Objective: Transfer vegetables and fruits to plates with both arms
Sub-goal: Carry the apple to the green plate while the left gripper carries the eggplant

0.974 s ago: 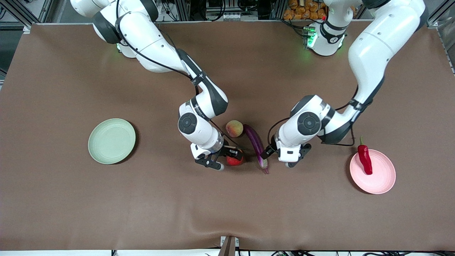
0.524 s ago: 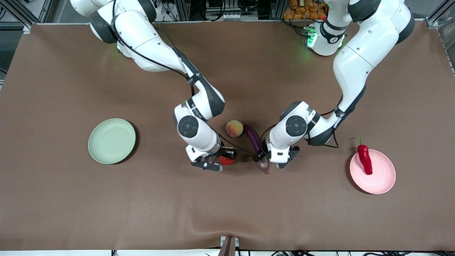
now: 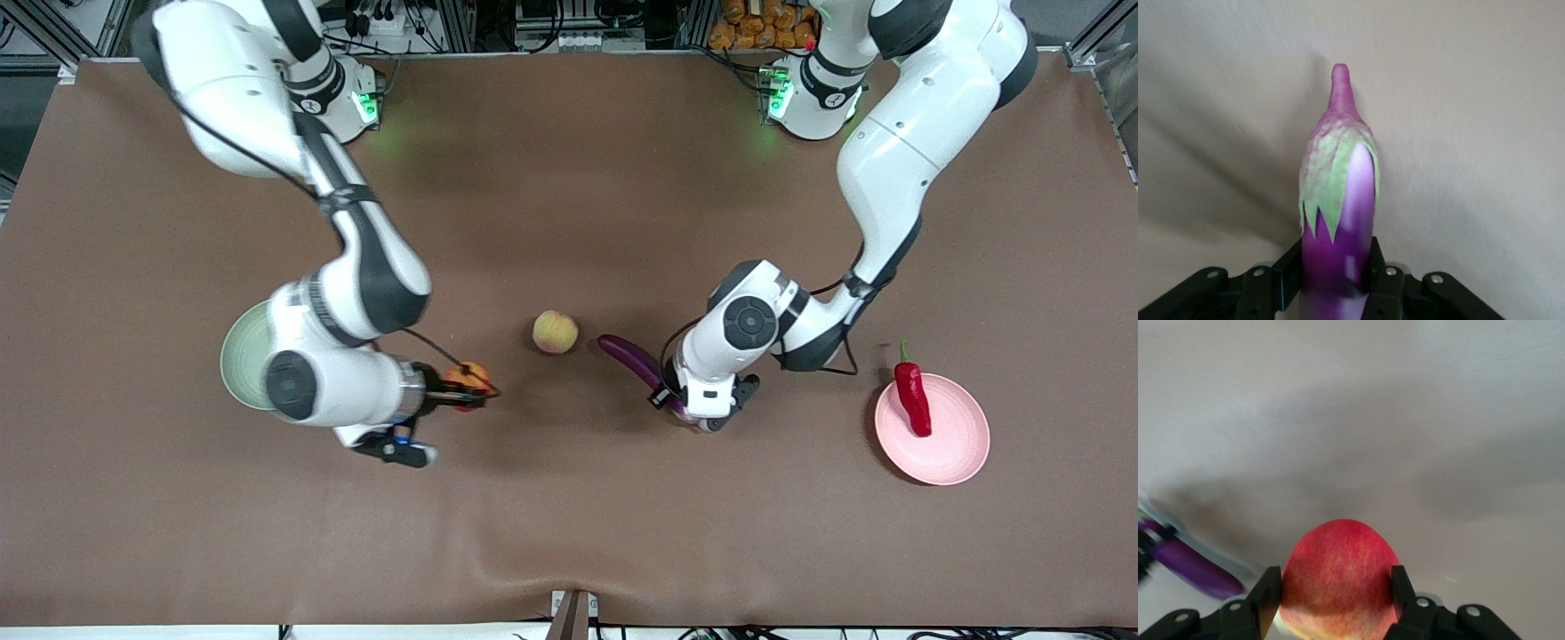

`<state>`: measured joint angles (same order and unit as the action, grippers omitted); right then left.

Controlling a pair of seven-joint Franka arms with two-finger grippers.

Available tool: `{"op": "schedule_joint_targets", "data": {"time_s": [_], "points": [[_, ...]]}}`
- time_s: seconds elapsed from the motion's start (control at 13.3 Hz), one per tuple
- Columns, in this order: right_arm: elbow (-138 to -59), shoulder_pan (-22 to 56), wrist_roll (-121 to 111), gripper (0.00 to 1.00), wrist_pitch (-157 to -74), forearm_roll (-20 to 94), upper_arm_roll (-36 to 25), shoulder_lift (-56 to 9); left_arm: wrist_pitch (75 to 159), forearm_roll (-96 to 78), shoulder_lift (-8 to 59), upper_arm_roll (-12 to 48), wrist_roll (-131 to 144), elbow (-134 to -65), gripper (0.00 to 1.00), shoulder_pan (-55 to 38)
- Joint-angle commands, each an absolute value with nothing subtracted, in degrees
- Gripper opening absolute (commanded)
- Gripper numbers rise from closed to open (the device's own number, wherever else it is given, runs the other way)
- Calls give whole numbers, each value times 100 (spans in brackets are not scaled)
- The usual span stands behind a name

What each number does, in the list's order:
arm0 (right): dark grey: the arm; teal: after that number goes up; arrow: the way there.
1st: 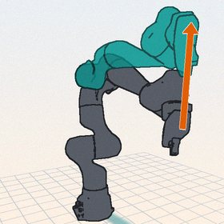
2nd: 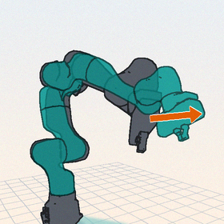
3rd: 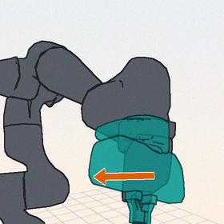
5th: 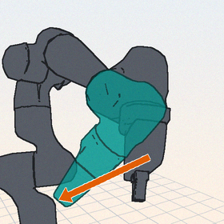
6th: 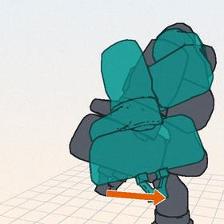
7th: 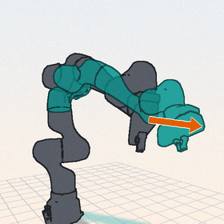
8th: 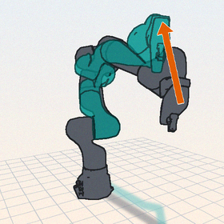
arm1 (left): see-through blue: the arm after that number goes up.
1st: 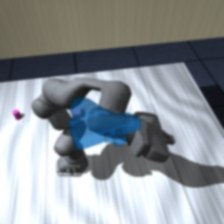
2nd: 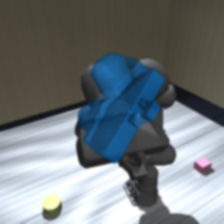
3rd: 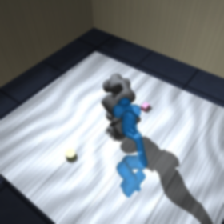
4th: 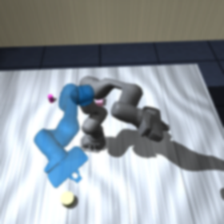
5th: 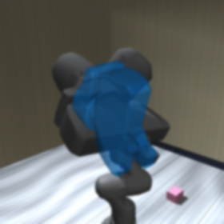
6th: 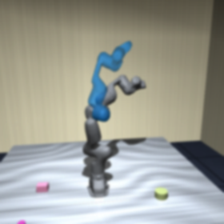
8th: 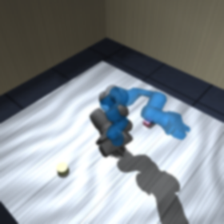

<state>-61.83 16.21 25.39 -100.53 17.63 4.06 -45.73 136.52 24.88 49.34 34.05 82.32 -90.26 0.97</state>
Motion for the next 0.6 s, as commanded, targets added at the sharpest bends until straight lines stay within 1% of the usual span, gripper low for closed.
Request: {"op": "schedule_joint_targets", "data": {"time_s": [0.0,0.07,0.22,0.3,0.37,0.52], "points": [[-6502,1144,1997,0,-9354,1617,563,-4114,12695,2461,4273,4031,7430,-9141,0,1033],[-6782,995,1752,0,-9273,1539,554,-3931,12265,2461,4158,4443,7079,-9141,0,1585],[-7660,722,1145,0,-9342,1127,562,-3439,11579,2461,4008,5182,6035,-9149,0,2727],[-8021,634,1012,0,-9404,977,563,-3254,11279,2461,4008,5438,5368,-9141,0,3273],[-8268,546,872,0,-9422,889,563,-3139,11094,2461,4008,5519,4726,-9149,0,3687],[-8655,317,450,0,-9439,757,554,-2954,10978,2504,4104,5450,3504,-9141,0,4312]]}}
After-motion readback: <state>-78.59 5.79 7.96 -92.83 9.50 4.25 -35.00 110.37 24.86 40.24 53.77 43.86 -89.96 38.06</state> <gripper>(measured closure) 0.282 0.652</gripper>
